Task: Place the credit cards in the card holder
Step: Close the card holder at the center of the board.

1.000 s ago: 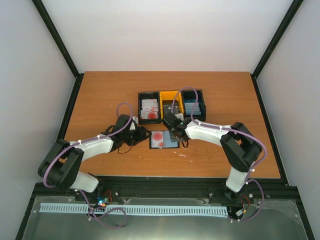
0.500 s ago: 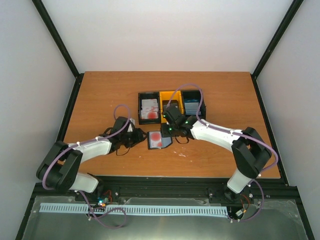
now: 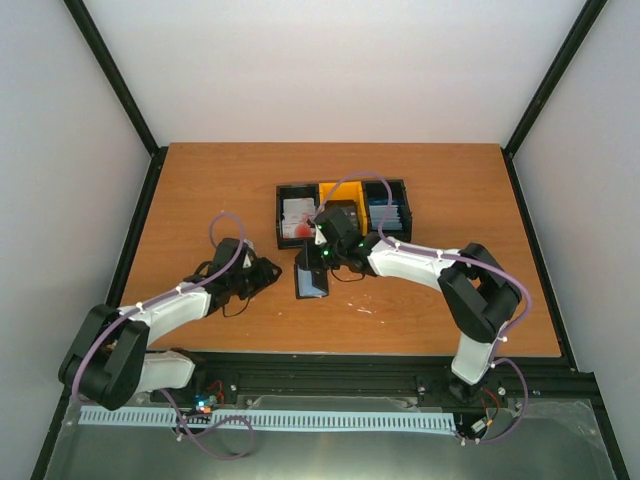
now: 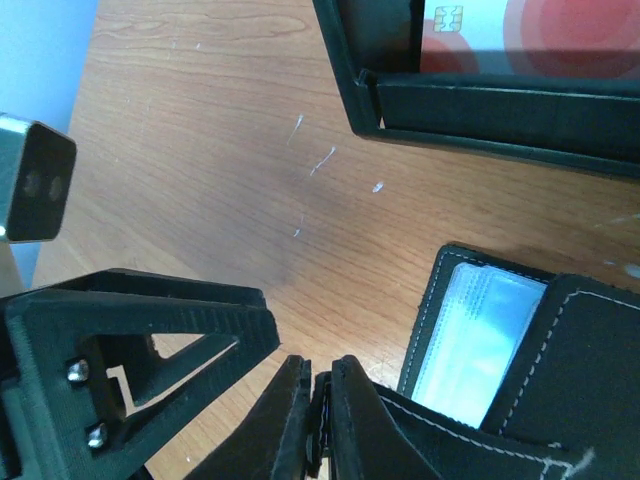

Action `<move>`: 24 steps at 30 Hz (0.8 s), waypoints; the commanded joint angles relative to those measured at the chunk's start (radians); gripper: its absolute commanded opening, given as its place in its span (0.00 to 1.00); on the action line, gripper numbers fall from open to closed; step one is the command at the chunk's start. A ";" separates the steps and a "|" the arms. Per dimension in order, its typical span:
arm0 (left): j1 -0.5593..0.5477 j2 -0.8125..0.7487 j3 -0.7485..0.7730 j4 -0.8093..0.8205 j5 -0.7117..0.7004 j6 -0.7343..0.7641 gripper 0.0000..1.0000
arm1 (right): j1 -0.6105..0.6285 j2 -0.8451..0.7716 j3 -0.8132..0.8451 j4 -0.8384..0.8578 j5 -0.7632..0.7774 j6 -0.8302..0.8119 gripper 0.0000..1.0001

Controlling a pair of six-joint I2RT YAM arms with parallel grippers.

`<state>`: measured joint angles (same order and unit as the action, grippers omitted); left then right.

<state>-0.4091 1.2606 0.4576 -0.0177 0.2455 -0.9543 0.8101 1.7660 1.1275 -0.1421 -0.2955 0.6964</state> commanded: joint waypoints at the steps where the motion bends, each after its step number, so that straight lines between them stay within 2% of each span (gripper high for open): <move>1: 0.009 -0.040 -0.002 -0.027 0.001 0.010 0.51 | 0.009 0.029 0.013 0.055 -0.029 0.015 0.07; 8: 0.010 -0.046 -0.009 0.024 0.115 0.067 0.59 | 0.010 -0.029 -0.028 -0.012 0.093 -0.021 0.16; 14: 0.014 -0.061 -0.011 -0.040 0.008 0.020 0.56 | 0.013 0.024 -0.014 0.087 -0.095 -0.024 0.10; 24: 0.017 -0.160 -0.067 -0.085 -0.016 -0.020 0.56 | 0.032 0.241 0.075 0.195 -0.219 0.019 0.09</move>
<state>-0.3992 1.1320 0.4095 -0.0727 0.2443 -0.9478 0.8219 1.9461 1.1618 -0.0021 -0.4473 0.6945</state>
